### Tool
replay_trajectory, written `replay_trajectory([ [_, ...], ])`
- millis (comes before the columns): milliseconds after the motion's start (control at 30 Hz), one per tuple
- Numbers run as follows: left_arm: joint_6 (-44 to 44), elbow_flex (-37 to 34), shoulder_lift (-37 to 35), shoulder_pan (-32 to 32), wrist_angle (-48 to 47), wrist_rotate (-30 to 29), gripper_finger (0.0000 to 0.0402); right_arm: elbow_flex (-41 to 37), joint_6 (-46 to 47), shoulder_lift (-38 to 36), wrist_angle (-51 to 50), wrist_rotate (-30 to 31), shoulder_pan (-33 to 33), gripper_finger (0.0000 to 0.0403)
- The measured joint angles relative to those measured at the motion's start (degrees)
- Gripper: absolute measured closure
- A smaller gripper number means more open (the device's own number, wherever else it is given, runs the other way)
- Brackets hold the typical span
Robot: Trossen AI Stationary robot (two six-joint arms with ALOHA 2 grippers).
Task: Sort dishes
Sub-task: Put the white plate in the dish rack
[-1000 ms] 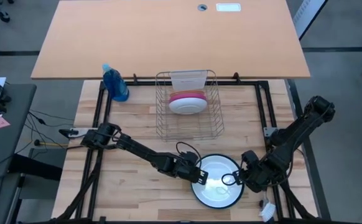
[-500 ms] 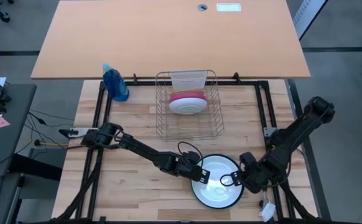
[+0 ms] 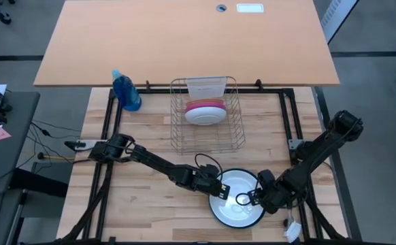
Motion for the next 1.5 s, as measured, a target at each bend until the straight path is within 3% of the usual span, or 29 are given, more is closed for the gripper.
replay_trajectory([
  [333,0.23,-0.11,-0.07,-0.04,-0.61,0.38,0.035,0.11,1.18,2.28,1.66,0.8,0.04,0.0359],
  [600,5.06,-0.11,-1.51,-0.02,-0.21,1.55,0.035,0.0,2.05,0.69,0.61,3.43,1.1,0.0359],
  [767,7.12,-0.33,-4.64,-0.09,-2.17,1.61,0.035,0.0,2.35,-2.08,-0.32,4.79,1.11,0.0381],
  [1100,11.3,-0.31,-11.88,0.09,-10.22,-3.19,0.035,0.02,1.4,-5.65,-3.07,4.31,1.25,0.0384],
  [1500,12.43,-0.08,-12.83,-0.23,-12.59,-1.98,0.035,1.96,0.33,-7.15,-3.51,4.72,-0.27,0.0384],
])
